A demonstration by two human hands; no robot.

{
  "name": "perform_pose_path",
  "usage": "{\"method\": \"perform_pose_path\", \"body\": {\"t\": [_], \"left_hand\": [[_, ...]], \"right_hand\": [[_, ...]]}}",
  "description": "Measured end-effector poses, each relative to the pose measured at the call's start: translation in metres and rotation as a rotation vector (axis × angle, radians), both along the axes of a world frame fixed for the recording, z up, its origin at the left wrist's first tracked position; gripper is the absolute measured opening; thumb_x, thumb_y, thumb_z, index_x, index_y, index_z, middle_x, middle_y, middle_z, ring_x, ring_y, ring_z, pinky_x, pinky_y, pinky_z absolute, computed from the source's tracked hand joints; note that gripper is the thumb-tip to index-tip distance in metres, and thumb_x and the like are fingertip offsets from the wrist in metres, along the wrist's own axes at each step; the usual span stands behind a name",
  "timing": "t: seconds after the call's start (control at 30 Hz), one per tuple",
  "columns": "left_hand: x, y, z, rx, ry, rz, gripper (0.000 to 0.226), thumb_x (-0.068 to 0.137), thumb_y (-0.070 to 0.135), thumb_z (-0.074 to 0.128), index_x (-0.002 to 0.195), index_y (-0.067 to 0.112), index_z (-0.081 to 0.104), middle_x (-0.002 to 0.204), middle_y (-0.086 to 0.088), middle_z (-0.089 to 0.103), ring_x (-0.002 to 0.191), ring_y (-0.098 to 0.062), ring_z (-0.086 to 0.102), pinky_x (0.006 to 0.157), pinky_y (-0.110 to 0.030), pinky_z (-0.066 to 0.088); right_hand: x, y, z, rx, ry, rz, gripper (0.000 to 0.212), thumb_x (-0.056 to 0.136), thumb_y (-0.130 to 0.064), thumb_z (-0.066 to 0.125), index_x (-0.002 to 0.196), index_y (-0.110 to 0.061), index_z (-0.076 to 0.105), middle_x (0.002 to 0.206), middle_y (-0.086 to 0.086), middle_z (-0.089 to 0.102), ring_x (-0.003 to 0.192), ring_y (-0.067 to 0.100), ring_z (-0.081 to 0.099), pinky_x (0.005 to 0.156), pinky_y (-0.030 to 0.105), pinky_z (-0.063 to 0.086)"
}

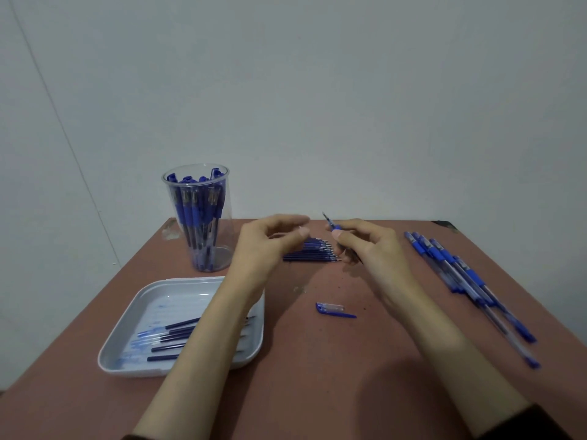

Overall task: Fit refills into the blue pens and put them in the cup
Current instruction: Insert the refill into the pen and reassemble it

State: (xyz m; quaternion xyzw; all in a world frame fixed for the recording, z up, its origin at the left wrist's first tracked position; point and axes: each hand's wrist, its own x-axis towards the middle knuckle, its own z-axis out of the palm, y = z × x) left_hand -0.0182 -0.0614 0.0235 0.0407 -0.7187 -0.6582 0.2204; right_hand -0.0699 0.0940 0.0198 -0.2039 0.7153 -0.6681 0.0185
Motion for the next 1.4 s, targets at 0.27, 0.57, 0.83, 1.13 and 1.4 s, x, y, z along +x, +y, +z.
{"method": "perform_pose_path", "body": {"t": [0.27, 0.57, 0.83, 1.13, 1.4], "left_hand": [[-0.001, 0.001, -0.001, 0.314, 0.057, -0.073, 0.024, 0.082, -0.002, 0.066, 0.099, 0.015, 0.068, 0.085, -0.004, 0.071, 0.082, -0.015, 0.069, 0.079, -0.021, 0.054], [-0.001, 0.002, -0.001, 0.374, 0.064, -0.116, 0.023, 0.083, -0.002, 0.065, 0.1, 0.013, 0.066, 0.081, -0.001, 0.072, 0.081, -0.014, 0.069, 0.078, -0.02, 0.054], [-0.002, 0.007, -0.004, 0.226, 0.075, -0.103, 0.024, 0.081, -0.001, 0.068, 0.098, 0.016, 0.067, 0.079, 0.0, 0.073, 0.077, -0.01, 0.068, 0.075, -0.02, 0.054], [0.0, 0.007, 0.002, 0.304, 0.134, -0.253, 0.028, 0.085, 0.001, 0.06, 0.11, 0.015, 0.059, 0.099, -0.005, 0.074, 0.095, -0.014, 0.068, 0.088, -0.023, 0.052], [-0.001, 0.012, -0.002, 0.207, 0.065, -0.143, 0.025, 0.071, 0.035, 0.076, 0.089, 0.018, 0.073, 0.096, -0.004, 0.073, 0.103, -0.02, 0.065, 0.102, -0.042, 0.045]], "right_hand": [[0.003, -0.002, 0.0, 0.144, 0.12, 0.049, 0.016, 0.087, -0.014, 0.067, 0.087, -0.028, 0.074, 0.07, 0.006, 0.065, 0.064, 0.006, 0.057, 0.062, 0.032, 0.046], [-0.001, -0.001, -0.002, 0.181, 0.186, -0.013, 0.015, 0.085, -0.019, 0.069, 0.083, -0.034, 0.072, 0.081, 0.012, 0.069, 0.073, 0.031, 0.06, 0.068, 0.038, 0.051], [0.007, -0.003, -0.001, 0.257, 0.404, -0.112, 0.01, 0.084, -0.014, 0.07, 0.093, -0.02, 0.072, 0.068, -0.011, 0.067, 0.064, 0.0, 0.059, 0.062, 0.011, 0.044], [0.009, -0.009, 0.005, -0.157, -0.227, 0.173, 0.014, 0.09, -0.013, 0.06, 0.08, -0.004, 0.066, 0.061, 0.011, 0.061, 0.046, 0.013, 0.038, 0.045, 0.022, 0.029], [0.011, -0.011, 0.004, -0.237, -0.183, 0.193, 0.013, 0.09, -0.013, 0.059, 0.09, -0.004, 0.068, 0.06, 0.009, 0.06, 0.047, 0.013, 0.039, 0.05, 0.023, 0.03]]}}
